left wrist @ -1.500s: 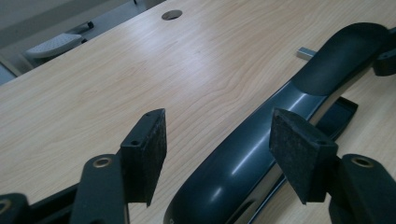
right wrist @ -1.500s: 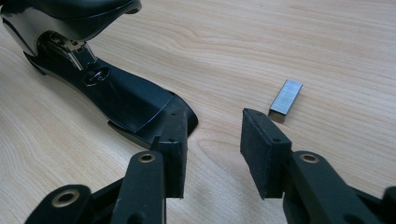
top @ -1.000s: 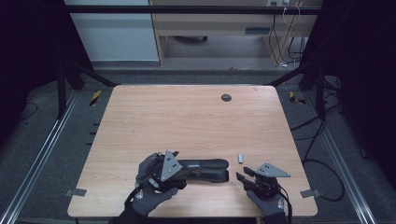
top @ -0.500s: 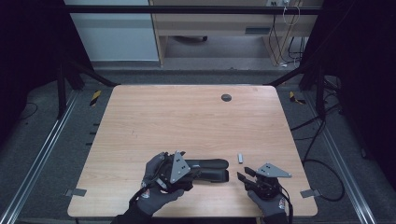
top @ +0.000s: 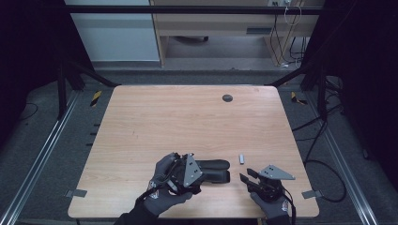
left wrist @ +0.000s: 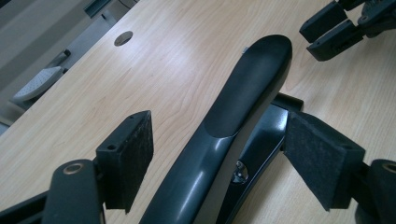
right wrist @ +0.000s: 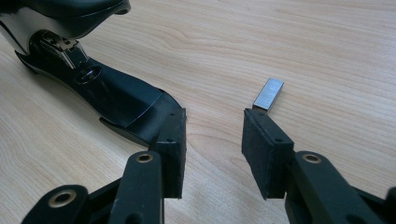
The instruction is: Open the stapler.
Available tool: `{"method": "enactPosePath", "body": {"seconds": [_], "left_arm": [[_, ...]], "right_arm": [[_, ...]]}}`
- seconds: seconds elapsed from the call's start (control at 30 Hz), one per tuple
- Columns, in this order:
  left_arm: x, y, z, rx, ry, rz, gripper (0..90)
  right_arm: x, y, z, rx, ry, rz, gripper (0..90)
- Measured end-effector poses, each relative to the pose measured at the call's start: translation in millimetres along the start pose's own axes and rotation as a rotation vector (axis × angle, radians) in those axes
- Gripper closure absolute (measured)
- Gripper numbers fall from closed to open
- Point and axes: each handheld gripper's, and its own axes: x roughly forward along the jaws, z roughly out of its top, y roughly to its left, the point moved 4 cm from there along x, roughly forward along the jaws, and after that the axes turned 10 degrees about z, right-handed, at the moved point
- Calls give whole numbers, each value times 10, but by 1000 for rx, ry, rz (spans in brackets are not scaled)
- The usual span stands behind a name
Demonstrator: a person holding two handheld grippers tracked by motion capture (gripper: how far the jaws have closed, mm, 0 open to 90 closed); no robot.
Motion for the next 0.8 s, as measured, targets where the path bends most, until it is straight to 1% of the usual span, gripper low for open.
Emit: {"method": "enactPosePath", "body": {"seconds": [0.03,0.1,0.13,0.2,0.23,0.3,0.33,0.43,0.53,0.67,0.7,0.8], "left_arm": [[9,-15,5,-1,0,3,237],[20,-39,14,22,4,7,236],[20,-39,14,22,4,7,236],[23,-85,24,45,3,29,236],[23,-85,24,45,3,29,236],[33,-108,34,57,6,32,236],[43,-123,41,65,6,45,237],[58,-165,55,87,10,58,237],[70,-211,72,131,9,87,238],[91,-263,87,166,13,107,239],[100,-275,87,167,16,109,241],[122,-297,94,191,19,122,245]], "right_arm": [[1,-3,-3,-4,0,-1,608],[4,-1,-9,-5,2,-1,610],[4,-1,-9,-5,2,-1,610],[5,5,-13,-9,4,0,613],[5,5,-13,-9,4,0,613],[4,4,-16,-11,3,-3,614],[0,3,-18,-13,2,-2,614],[-7,1,-21,-9,-1,-3,615],[-7,0,-20,-9,-2,-3,615],[-3,1,-23,-11,-2,-4,616],[-4,0,-22,-13,-3,-5,615],[-6,1,-22,-11,-4,-4,616]]}}
